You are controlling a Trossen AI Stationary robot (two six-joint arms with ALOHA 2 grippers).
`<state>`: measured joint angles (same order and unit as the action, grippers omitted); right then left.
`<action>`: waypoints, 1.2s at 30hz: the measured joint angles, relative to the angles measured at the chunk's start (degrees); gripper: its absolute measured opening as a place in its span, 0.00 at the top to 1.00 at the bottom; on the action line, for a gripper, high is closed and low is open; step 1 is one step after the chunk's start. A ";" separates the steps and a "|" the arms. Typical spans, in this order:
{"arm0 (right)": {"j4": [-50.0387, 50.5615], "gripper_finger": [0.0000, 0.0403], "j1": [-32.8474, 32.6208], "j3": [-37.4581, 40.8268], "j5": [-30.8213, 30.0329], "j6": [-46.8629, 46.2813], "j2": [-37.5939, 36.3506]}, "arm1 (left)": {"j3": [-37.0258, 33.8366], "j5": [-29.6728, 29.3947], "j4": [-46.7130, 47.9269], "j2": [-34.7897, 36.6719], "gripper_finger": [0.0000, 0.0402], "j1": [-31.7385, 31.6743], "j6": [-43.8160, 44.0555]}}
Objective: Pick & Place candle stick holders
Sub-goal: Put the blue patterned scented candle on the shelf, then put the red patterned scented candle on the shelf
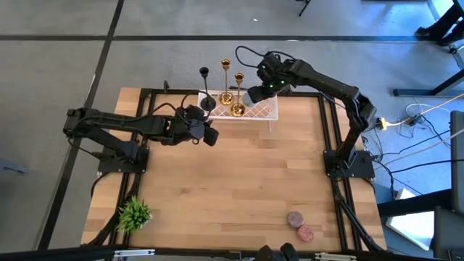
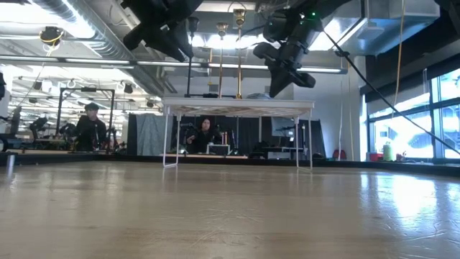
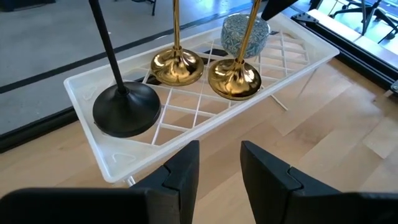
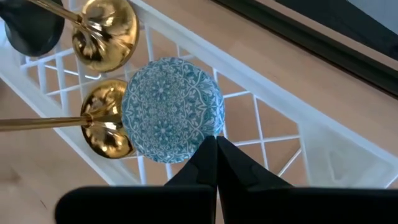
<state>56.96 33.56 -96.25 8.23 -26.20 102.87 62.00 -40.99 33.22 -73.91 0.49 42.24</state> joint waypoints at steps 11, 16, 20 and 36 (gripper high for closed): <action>0.73 1.00 -0.31 0.00 0.77 -0.16 0.00 | 0.00 0.11 0.05 0.00 0.72 0.00 -0.58; 1.39 1.00 -0.31 0.00 -0.01 0.02 0.00 | 0.00 0.11 0.29 0.00 0.72 0.00 -0.61; 1.05 1.00 -0.31 0.00 -0.07 0.02 0.00 | 0.00 0.09 0.38 0.00 0.72 0.00 -0.61; -0.71 1.00 -2.77 -0.07 0.16 -0.39 2.49 | 0.00 0.07 0.51 0.00 0.72 0.01 -1.07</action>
<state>56.25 30.79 -96.31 8.39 -26.59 105.36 62.00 -40.93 33.73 -73.91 0.50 41.17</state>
